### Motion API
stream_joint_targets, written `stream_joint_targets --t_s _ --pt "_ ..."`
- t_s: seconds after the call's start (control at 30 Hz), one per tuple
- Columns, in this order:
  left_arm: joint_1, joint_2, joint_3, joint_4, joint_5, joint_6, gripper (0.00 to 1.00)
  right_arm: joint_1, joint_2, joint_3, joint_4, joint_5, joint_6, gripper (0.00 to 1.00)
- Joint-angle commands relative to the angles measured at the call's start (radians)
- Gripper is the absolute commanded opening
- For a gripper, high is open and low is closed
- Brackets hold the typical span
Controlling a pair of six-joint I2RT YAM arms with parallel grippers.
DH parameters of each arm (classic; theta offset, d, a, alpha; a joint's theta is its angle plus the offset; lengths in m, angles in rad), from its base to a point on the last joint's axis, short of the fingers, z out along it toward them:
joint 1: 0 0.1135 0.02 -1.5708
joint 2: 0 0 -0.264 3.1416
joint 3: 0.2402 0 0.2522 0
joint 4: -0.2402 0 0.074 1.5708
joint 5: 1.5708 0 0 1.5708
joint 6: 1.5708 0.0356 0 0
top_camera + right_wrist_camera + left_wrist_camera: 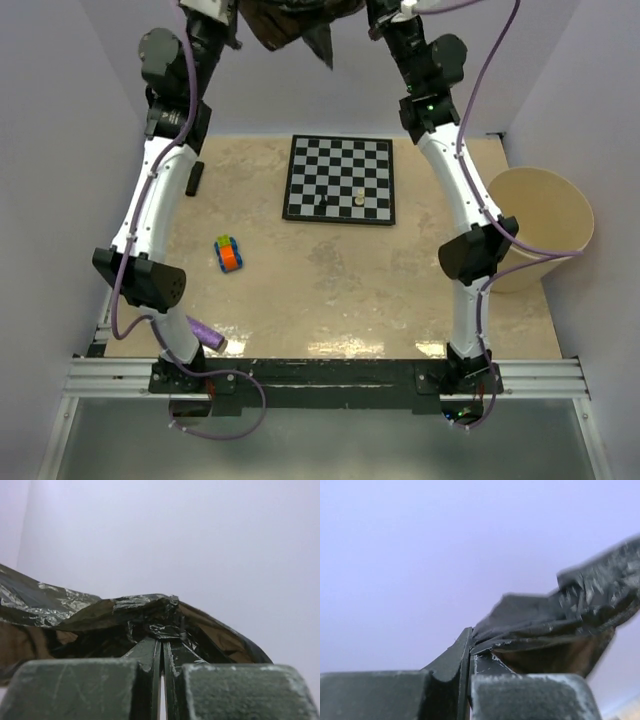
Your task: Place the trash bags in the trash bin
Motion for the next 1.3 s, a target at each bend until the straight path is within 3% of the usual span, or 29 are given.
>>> stream_joint_targets --t_s 0.0,0.1,0.17,0.23,0.3,0.37,0.4,0.43,0.47,0.53,0.6,0.7,0.87,1.07,1.2,1.27 --pt "-0.092 -0.107 0.002 0.560 0.075 0.144 0.00 0.136 -0.088 0.070 0.610 0.066 -0.329 0.00" --pt "-0.237 -0.196 -0.157 0.672 0.147 0.413 0.00 0.183 -0.104 0.073 0.656 0.021 -0.369 0.00" --pt "-0.291 -0.277 -0.388 0.746 0.175 0.516 0.00 0.192 -0.199 -0.145 0.684 0.023 -0.404 0.00" --pt "-0.324 -0.352 -0.586 0.684 0.131 0.531 0.00 0.192 -0.335 -0.487 0.672 0.064 -0.444 0.00" --pt "-0.322 -0.418 -0.764 0.345 0.157 0.559 0.00 0.192 -0.438 -0.826 0.467 0.163 -0.504 0.00" --pt "-0.321 -0.435 -0.883 -0.251 0.236 0.676 0.00 0.187 -0.494 -1.081 -0.022 0.231 -0.501 0.00" --pt "-0.318 -0.435 -0.908 -0.614 0.328 0.809 0.00 0.175 -0.535 -1.207 -0.236 0.196 -0.469 0.00" --pt "-0.317 -0.445 -0.946 -0.852 0.405 0.911 0.00 0.151 -0.608 -1.343 -0.378 0.122 -0.448 0.00" --pt "-0.319 -0.484 -1.018 -0.930 0.428 0.842 0.00 0.138 -0.734 -1.466 -0.417 0.075 -0.437 0.00" --pt "-0.317 -0.605 -1.141 -0.857 0.447 0.646 0.00 0.138 -1.005 -1.669 -0.402 0.064 -0.387 0.00" --pt "-0.316 -0.722 -1.236 -0.743 0.435 0.559 0.00 0.138 -1.226 -1.762 -0.362 0.026 -0.314 0.00" --pt "-0.314 -0.794 -1.326 -0.565 0.386 0.477 0.00 0.140 -1.309 -1.745 -0.355 -0.043 -0.265 0.00" --pt "-0.314 -0.762 -1.317 -0.515 0.362 0.328 0.00 0.140 -1.111 -1.626 -0.411 0.061 -0.166 0.00" --pt "-0.282 -0.741 -1.273 -0.383 0.211 0.116 0.00 0.121 -0.978 -1.534 -0.223 0.157 -0.108 0.00" --pt "-0.244 -0.626 -1.142 -0.271 -0.004 0.039 0.00 0.097 -0.748 -1.316 -0.132 0.170 -0.194 0.00" --pt "-0.207 -0.526 -0.985 -0.221 -0.082 0.051 0.00 0.085 -0.579 -1.037 -0.102 0.191 -0.259 0.00"
